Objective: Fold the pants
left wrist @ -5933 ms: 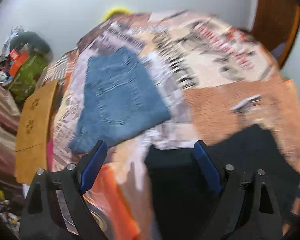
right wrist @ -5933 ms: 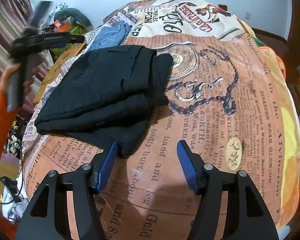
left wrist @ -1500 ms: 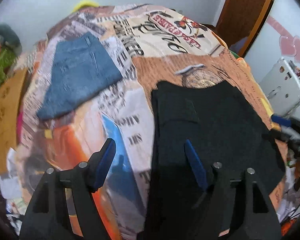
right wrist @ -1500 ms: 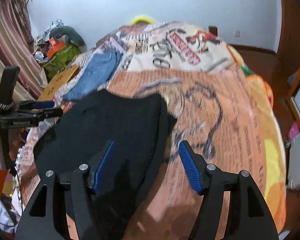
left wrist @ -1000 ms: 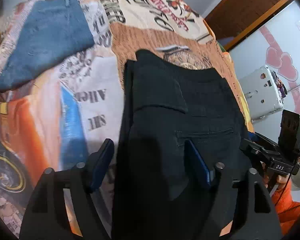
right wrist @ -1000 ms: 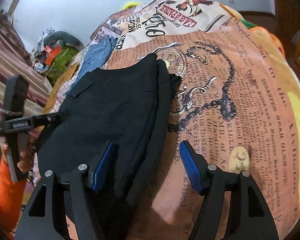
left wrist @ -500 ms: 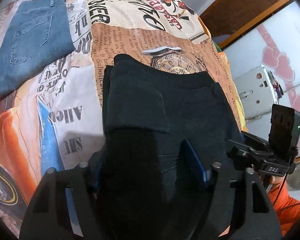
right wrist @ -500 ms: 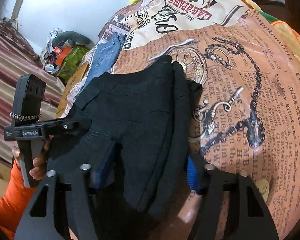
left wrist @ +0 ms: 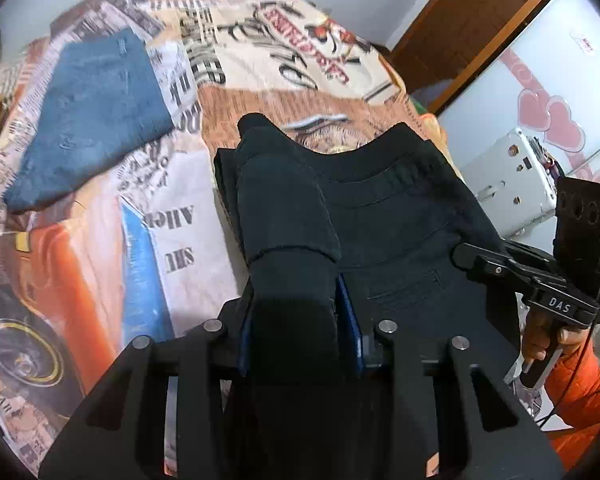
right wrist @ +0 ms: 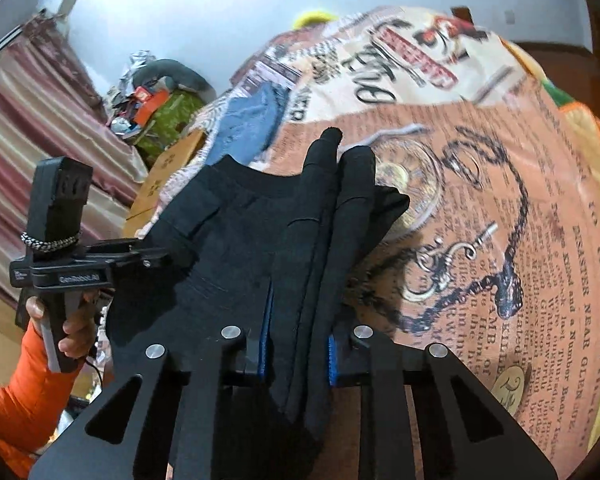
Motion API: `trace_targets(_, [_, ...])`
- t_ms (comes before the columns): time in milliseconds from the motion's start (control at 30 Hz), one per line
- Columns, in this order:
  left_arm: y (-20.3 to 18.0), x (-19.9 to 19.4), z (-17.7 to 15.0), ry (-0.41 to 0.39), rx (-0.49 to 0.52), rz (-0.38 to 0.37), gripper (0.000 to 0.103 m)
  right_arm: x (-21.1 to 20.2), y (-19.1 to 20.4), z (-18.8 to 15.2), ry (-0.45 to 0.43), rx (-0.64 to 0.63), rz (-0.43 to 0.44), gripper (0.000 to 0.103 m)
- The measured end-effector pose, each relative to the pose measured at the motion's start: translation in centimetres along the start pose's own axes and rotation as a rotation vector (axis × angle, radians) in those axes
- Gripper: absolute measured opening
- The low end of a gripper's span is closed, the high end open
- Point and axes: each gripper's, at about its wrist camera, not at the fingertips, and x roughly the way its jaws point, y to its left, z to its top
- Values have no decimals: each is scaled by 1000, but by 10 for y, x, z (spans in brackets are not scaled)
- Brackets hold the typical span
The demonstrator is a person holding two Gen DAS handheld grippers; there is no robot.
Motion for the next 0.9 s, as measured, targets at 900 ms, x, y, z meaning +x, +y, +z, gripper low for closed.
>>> trace_targets(900, [75,-134,60,-428,-41,238,29,34,120,129,-215,-275,63,17])
